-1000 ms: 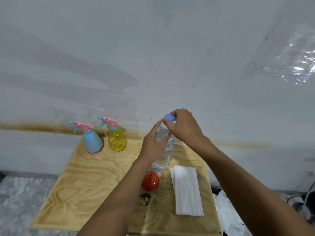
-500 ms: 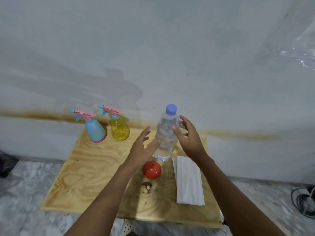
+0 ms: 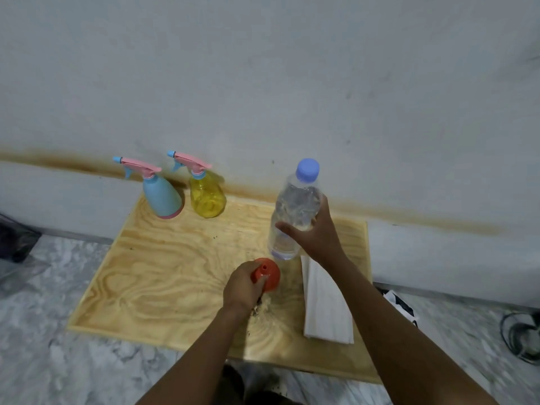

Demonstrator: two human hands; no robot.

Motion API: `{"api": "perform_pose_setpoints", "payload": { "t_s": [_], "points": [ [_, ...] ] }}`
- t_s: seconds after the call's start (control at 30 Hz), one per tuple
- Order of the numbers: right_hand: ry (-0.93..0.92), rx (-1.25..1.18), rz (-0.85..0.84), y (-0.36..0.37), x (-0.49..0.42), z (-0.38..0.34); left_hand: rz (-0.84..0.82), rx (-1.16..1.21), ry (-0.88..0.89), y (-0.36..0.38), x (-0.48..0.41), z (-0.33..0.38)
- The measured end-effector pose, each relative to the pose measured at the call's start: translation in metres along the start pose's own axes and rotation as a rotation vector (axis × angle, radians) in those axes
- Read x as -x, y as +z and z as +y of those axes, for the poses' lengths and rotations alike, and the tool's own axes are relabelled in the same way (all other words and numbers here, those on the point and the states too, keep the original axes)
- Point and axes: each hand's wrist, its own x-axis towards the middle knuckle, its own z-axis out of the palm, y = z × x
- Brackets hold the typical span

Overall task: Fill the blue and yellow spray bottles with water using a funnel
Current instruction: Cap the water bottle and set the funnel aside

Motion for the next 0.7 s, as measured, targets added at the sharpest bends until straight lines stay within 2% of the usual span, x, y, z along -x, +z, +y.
{"api": "perform_pose_setpoints", "payload": {
  "t_s": [0.23,0.5,0.7],
  "points": [
    [-0.047,0.046,0.104,0.003,-0.003,-0.004,0.059,-0.006,0.023,-0.001,-0.005,-0.003],
    [-0.042,0.000,0.250,0.010,-0.026,-0.014,0.275,0.071,0.025,-0.050,-0.061,0.003],
    [-0.036,0.013,0.269,0.020,-0.059,-0.018,0.242,0.047,0.013,-0.064,-0.126,0.024]
  ]
}}
